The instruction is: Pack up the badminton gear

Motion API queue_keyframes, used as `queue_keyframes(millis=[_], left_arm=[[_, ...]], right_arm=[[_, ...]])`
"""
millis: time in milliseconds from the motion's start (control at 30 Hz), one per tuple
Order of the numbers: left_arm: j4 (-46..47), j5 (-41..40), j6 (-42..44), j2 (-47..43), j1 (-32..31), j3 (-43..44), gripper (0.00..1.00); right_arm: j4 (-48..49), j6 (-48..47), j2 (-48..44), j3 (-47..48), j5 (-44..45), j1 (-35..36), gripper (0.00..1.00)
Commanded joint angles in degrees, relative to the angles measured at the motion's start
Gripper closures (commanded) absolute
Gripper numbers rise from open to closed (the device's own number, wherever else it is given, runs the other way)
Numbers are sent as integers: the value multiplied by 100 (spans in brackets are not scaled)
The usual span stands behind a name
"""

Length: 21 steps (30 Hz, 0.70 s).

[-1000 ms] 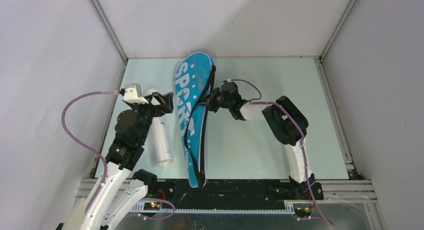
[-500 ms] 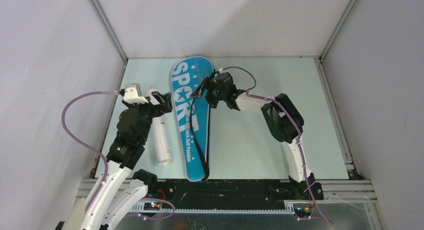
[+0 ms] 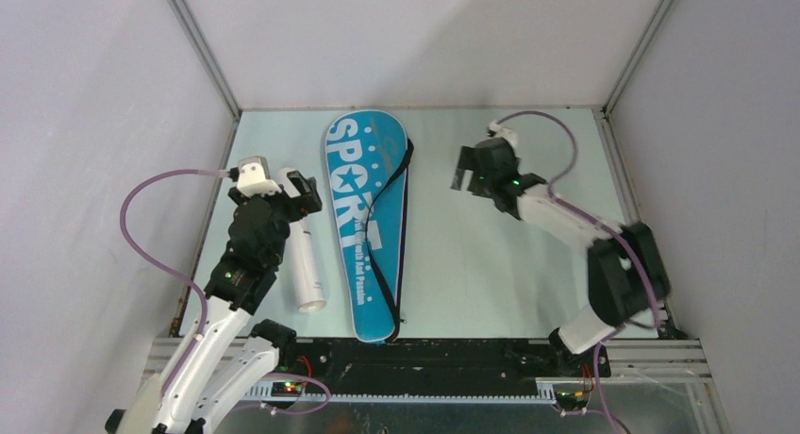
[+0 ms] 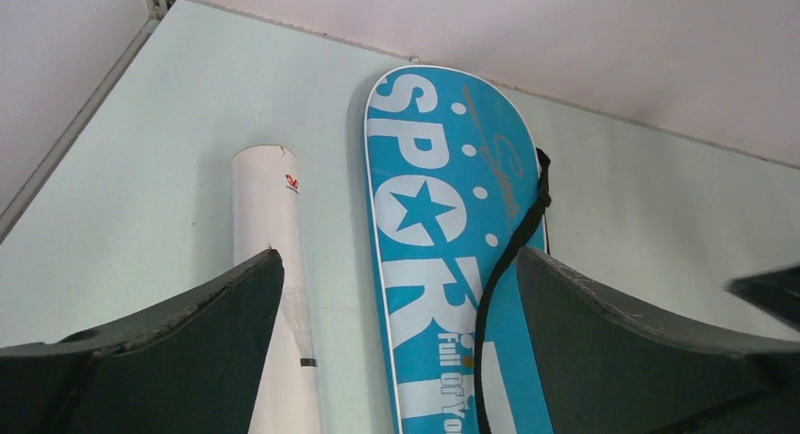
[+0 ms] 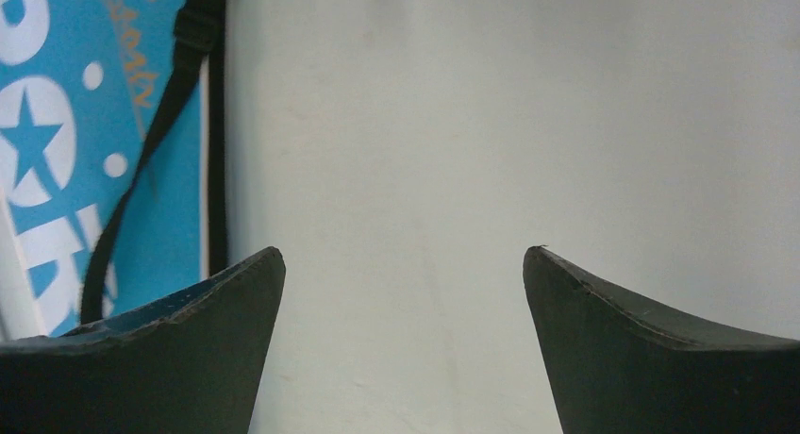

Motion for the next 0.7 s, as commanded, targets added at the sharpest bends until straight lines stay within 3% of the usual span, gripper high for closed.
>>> queue_keyframes(millis=[0, 167, 300, 500, 667], left_arm=[[71, -308, 100, -27, -17, 141, 1], [45, -524, 118, -72, -17, 105, 2], [16, -731, 190, -80, -17, 108, 2], [-113, -1005, 133, -153, -17, 77, 2], [-164, -1091, 113, -157, -17, 100, 2]], right_arm=[[649, -503, -1628, -980, 1173, -567, 1], [1128, -734, -3265, -2207, 1097, -1283, 0], [1158, -1195, -4453, -2752, 1865, -1380, 0], [1129, -1407, -5226, -3098, 2617, -1492, 0], [1403, -1326, -5446, -3271, 2560, -1583, 0]])
